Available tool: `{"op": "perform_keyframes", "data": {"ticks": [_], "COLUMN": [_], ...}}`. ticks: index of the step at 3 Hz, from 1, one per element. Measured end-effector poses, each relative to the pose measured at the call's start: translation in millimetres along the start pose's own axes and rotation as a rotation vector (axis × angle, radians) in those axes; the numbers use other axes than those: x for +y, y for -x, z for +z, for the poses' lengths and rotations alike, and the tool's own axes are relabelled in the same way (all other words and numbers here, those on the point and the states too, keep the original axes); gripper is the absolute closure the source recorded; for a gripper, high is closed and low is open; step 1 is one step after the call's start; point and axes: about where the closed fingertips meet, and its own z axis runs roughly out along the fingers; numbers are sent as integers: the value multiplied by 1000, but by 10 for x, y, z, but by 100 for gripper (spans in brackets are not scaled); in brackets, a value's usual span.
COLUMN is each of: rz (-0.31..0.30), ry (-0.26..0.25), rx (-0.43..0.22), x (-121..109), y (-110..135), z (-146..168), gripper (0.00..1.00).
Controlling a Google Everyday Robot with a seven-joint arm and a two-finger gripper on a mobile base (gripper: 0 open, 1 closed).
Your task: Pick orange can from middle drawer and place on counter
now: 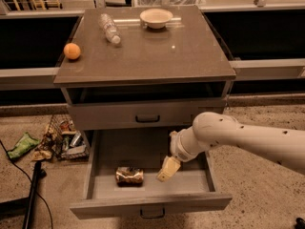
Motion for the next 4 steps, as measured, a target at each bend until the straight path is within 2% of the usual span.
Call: {"op": "perform_keyframes", "data": {"ticks": [1,2,3,4], "rz": [-2,-8,-48,-67], "ry": [5,32,89,123], "rx": [0,-19,-58,-110], "x": [9,37,103,153], "y": [-14,-9,157,280], "z": [29,163,606,955], "gripper": [0,0,0,0]}}
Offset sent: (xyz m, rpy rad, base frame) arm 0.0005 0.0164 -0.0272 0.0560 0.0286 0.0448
